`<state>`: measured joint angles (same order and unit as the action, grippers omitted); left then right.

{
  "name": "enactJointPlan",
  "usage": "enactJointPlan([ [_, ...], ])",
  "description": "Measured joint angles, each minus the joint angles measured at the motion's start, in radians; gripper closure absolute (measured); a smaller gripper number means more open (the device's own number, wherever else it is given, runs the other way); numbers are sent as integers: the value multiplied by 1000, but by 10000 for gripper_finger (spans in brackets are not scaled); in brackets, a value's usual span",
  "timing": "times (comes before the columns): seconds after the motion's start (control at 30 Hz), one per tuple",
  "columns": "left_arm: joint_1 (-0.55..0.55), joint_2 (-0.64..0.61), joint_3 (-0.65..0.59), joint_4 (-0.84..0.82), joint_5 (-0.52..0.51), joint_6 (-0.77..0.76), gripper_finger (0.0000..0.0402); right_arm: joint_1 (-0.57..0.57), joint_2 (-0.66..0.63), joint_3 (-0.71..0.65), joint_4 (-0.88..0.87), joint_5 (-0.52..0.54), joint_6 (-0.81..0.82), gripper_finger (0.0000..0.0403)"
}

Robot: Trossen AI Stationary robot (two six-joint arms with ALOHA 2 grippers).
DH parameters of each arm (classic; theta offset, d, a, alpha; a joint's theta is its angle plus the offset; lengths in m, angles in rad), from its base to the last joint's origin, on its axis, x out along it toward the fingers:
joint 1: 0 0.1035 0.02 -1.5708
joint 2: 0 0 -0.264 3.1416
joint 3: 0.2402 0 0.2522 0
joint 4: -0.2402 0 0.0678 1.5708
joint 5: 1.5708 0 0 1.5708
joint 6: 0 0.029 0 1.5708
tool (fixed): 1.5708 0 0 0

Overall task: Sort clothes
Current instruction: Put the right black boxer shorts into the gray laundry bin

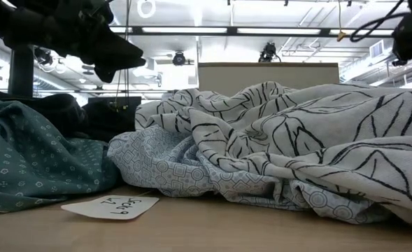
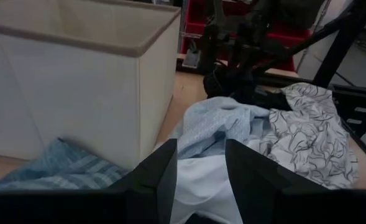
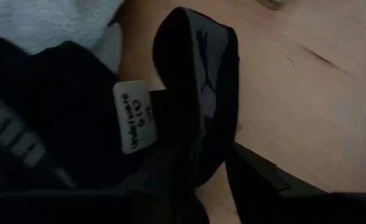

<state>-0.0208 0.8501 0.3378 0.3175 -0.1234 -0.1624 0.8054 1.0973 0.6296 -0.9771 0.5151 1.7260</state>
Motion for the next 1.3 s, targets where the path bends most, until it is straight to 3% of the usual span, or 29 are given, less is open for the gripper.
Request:
enactJointPlan([
  [0.23,0,1,0,-25,-36,0,259,-25,0,-43,74,-12,-34,391],
  [0.5,0,1,0,-57,-46,1,259,-25,0,42,-50,15,-44,398],
  [0.8,0,1,0,-58,-55,0,259,-45,0,350,-376,141,-150,401],
  [1.0,0,1,0,-58,-63,0,259,-98,0,545,-467,288,-330,402],
  [1.3,0,1,0,-58,-63,0,259,-266,0,753,-377,429,-756,402],
])
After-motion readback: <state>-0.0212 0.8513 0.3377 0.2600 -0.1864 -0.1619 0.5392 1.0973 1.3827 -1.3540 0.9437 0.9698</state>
